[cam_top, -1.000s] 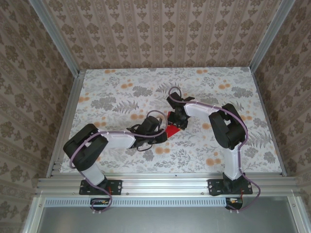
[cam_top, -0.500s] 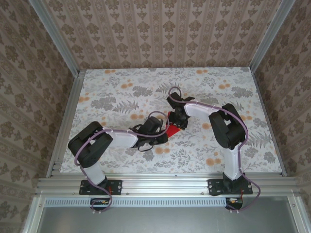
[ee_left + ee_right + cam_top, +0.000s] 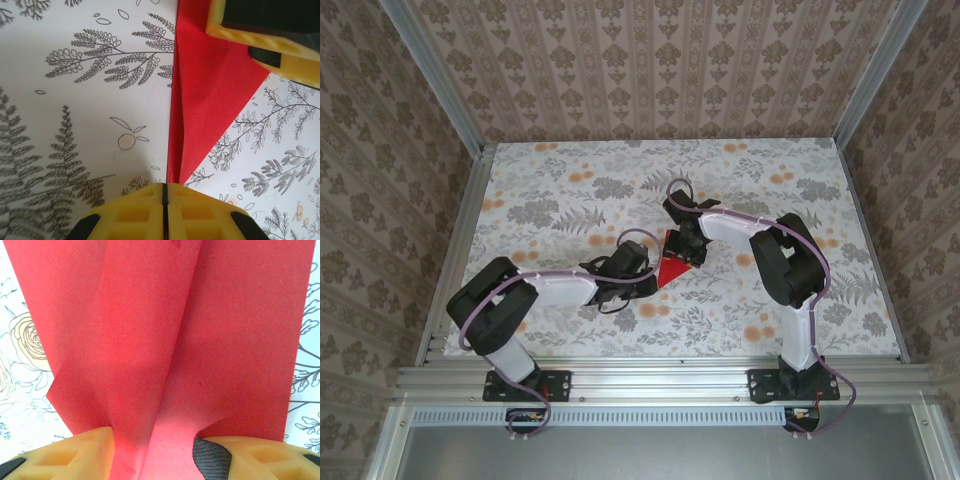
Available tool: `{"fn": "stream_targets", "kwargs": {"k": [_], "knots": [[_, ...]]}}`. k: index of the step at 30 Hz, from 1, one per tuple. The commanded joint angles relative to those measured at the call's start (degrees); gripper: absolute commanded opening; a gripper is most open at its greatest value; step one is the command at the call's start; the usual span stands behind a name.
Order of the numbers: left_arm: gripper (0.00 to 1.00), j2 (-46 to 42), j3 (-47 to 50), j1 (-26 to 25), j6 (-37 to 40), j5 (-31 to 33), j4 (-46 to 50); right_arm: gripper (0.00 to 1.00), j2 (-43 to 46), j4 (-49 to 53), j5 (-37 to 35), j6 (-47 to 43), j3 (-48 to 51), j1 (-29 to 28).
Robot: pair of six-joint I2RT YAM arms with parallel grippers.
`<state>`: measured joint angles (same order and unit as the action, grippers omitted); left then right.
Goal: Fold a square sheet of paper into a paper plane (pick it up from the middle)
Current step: Fourth fold the wing at the center of the table.
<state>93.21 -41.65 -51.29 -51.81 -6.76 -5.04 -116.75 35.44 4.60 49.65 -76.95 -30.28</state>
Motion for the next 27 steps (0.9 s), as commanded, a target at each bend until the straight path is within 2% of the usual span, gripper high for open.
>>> {"fn": "stream_targets", "kwargs": {"k": [1, 11, 17, 27], "knots": [[0.11, -3.0, 0.3, 0.4, 1.0, 0.9, 1.2, 0.56, -17.7, 2.4, -9.2, -0.9, 8.0, 0.8], [0.12, 2.2, -0.7, 0.9, -1.5, -5.3, -10.4, 0.56, -17.1, 2.0, -8.3, -0.1, 8.1, 0.8], [0.12, 5.7, -2.3, 0.9, -2.2, -5.5, -12.6, 0.54, -16.2, -0.2, -6.6, 1.5, 9.9, 1.6], [0.11, 5.4, -1.7, 0.9, -1.5, -3.7, -12.9, 0.52, -15.2, -3.8, -3.8, 3.3, 12.6, 3.3]]}}
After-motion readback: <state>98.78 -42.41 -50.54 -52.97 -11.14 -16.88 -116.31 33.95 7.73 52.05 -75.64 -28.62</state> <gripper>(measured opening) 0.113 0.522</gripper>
